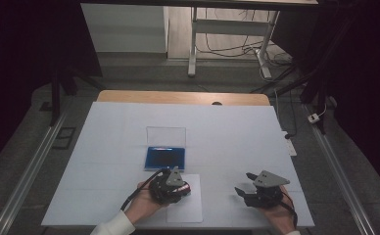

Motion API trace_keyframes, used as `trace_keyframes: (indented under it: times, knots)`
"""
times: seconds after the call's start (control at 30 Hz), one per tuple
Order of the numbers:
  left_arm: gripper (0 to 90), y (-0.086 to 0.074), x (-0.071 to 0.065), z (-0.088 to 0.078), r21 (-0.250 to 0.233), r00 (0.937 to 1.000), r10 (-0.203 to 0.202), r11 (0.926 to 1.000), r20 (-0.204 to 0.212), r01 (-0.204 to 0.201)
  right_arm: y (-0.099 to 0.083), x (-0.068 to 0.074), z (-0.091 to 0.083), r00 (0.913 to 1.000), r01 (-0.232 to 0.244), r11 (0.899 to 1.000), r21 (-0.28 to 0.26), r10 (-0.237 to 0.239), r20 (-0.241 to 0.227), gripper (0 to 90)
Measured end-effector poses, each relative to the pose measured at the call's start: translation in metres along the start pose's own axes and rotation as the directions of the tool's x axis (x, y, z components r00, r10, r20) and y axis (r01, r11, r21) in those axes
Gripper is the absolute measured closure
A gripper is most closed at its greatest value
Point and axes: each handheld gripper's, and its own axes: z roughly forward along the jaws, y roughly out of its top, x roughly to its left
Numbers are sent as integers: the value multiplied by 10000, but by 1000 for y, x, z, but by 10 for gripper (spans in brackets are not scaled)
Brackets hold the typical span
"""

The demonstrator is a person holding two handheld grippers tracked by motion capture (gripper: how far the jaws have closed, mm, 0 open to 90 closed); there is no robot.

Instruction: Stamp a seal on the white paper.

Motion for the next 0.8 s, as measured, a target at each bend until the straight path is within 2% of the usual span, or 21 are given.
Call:
trace_keyframes:
  times: [0.4,0.5,0.63,0.8]
  knots:
    - [705,2,3,-5,-40,9999,-44,10000,162,44,0,-1,-1,10000,-19,10000,1,19,21,313]
    - [703,2,3,-5,-80,9999,-76,9999,86,77,-1,-2,-2,10000,-61,10000,-39,61,19,313]
    - [702,5,4,-13,-588,9997,-238,9980,16,238,0,-1,-2,10000,-13,10000,9,12,88,313]
    - [701,9,8,-28,-1239,9984,-556,9907,134,568,0,-1,-1,10000,-9,10000,27,9,94,313]
